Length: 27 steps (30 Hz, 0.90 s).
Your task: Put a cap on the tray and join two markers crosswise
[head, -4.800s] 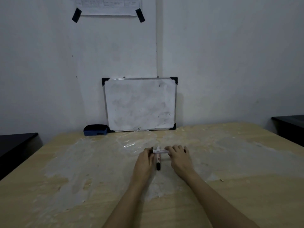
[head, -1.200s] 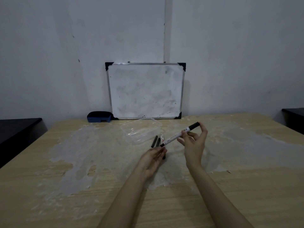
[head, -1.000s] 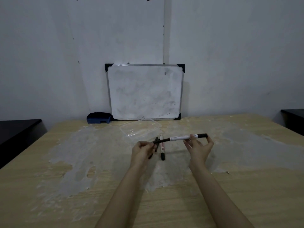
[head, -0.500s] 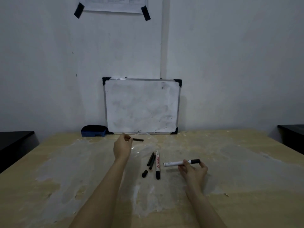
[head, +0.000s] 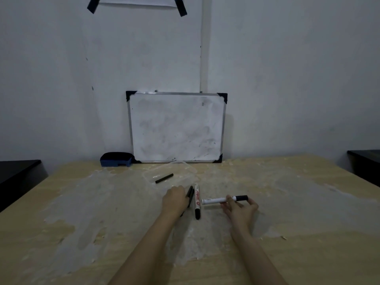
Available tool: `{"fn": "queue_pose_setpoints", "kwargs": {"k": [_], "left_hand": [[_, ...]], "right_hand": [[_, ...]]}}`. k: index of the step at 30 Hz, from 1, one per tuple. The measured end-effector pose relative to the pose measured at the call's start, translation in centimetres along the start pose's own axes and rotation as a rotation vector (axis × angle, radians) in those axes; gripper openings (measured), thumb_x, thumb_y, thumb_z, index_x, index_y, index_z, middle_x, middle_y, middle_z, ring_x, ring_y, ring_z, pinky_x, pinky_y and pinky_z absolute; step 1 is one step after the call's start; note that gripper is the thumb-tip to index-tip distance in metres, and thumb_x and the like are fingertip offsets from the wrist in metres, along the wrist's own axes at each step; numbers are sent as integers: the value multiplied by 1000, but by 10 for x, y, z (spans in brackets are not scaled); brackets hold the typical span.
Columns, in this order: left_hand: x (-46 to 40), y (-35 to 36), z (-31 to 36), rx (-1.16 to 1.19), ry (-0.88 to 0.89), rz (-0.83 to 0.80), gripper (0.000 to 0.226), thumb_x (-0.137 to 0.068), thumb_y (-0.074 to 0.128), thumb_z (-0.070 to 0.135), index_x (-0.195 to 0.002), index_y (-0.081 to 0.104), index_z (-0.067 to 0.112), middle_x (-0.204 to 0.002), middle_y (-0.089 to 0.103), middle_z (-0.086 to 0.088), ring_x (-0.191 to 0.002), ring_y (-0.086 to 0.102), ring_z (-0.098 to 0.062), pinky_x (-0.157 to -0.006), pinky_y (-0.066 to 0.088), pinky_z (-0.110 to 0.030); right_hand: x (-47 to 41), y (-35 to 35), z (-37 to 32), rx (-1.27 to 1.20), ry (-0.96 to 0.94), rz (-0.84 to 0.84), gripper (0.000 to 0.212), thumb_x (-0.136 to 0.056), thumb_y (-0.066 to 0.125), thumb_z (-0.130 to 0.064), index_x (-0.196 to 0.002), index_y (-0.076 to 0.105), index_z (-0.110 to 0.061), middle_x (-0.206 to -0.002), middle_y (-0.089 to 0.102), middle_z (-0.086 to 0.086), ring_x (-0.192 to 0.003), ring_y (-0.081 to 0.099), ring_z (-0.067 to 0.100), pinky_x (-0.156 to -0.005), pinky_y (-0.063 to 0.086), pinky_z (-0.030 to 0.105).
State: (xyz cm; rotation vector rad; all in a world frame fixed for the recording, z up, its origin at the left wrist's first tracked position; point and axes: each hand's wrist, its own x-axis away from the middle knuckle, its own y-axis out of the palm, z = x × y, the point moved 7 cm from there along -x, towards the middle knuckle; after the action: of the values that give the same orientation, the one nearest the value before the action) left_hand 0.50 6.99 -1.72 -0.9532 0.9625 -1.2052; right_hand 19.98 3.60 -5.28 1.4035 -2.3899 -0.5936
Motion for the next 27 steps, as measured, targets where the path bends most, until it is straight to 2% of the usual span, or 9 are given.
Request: {"fn": "queue_pose_setpoints", "kwargs": {"k": [6,8,10,12,16,19,22,25,27], "left_hand": [[0,2,-4,18,-30,45,20,-91,41,7,-101,57,1,-112,61,-18,-101,58,-32,-83,50,-38],[6,-7,-10,57,-23,140,19,-91,40,3,-102,54,2,-112,58,-17,-100,57,-31,-80,49,-37],[16,-17,-18,121,2,270,16,-92,42,4,-102,54,5,-109,57,-14,-97,55,-27,-74,46,-33],[28,-22,-21,167,76,358,15,-92,44,3,-100,55,7,-107,56,-12,-95,54,-23,-72,43,-30],[41,-17,-16,181,218,377,20,-88,52,0,-104,57,11,-109,55,-7,-103,53,-18,-74,43,-23],[46,-16,-9,194,272,357,26,-85,55,-4,-107,57,9,-112,55,-8,-109,55,-18,-82,51,-28],[48,-16,-7,204,276,339,30,-83,58,-5,-109,57,8,-114,54,-9,-112,57,-17,-84,52,-28],[50,-17,-8,218,270,338,29,-83,58,-4,-110,57,7,-113,54,-10,-112,56,-19,-83,53,-32],[50,-19,-8,204,282,346,29,-83,59,-3,-109,58,7,-112,55,-9,-113,57,-20,-83,52,-30]], "right_hand": [[1,-4,-3,-16,16,10,55,-83,59,6,-125,27,-9,-99,56,20,-70,61,20,-51,57,18],[0,-6,-4,-33,22,41,58,-83,60,6,-127,26,-10,-101,57,22,-69,62,21,-62,60,28],[-1,-8,-5,-56,30,69,59,-82,60,6,-128,27,-10,-102,57,23,-69,62,21,-79,56,41],[-2,-9,-5,-72,36,79,57,-82,60,6,-127,28,-11,-102,57,22,-70,63,21,-85,53,46],[-1,-4,-5,-90,51,43,52,-83,60,6,-119,29,-16,-104,57,21,-72,63,20,-83,52,41],[1,-2,-5,-120,46,29,58,-83,58,7,-127,26,-12,-109,54,23,-73,62,21,-85,50,41],[2,-3,-5,-132,48,23,51,-83,58,7,-118,29,-16,-111,54,26,-76,62,23,-85,51,41],[1,-2,-4,-120,51,11,49,-83,59,6,-111,28,-19,-111,56,27,-77,63,24,-68,61,31],[1,-2,-3,-133,61,15,48,-83,59,5,-111,28,-19,-112,56,28,-76,63,23,-58,59,23]]}}
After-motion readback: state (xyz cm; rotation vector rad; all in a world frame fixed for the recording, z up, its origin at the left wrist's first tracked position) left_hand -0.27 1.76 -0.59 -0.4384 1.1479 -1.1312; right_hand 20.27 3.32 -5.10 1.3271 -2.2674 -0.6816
